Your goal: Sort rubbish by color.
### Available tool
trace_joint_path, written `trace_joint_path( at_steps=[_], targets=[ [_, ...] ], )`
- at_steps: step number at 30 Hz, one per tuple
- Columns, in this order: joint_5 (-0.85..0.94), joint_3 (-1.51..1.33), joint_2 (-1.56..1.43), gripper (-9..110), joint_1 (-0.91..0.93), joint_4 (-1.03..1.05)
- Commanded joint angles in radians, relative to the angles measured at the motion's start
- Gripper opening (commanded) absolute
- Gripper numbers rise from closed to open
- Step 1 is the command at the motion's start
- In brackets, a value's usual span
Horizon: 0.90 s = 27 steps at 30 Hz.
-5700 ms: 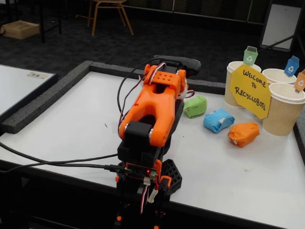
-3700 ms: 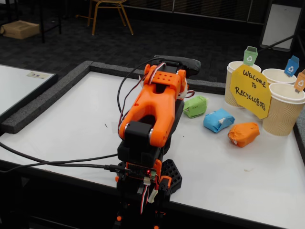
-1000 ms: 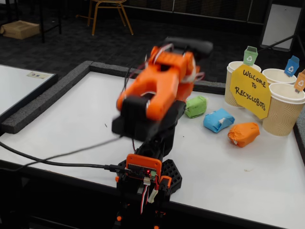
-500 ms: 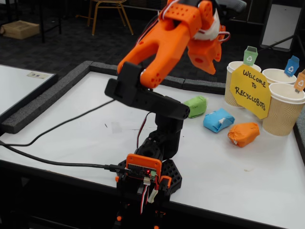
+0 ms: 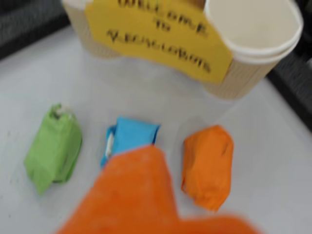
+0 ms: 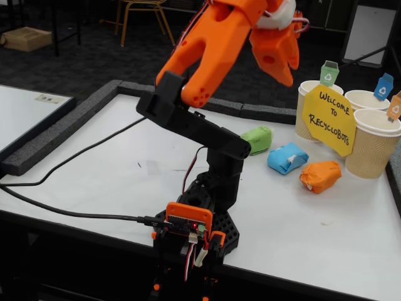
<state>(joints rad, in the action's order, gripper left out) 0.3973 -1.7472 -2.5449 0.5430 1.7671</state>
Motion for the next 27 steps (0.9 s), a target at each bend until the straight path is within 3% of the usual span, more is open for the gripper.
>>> trace_joint_path(
  at_steps=[1,16,27],
  targets=[
    [0.021,0.106,-0.008,10,0.017,0.000],
    [0.021,0.038,-0.006,10,-0.196,-0.002],
    [0.021,0.032,-0.006,10,-0.195,-0.002]
  ],
)
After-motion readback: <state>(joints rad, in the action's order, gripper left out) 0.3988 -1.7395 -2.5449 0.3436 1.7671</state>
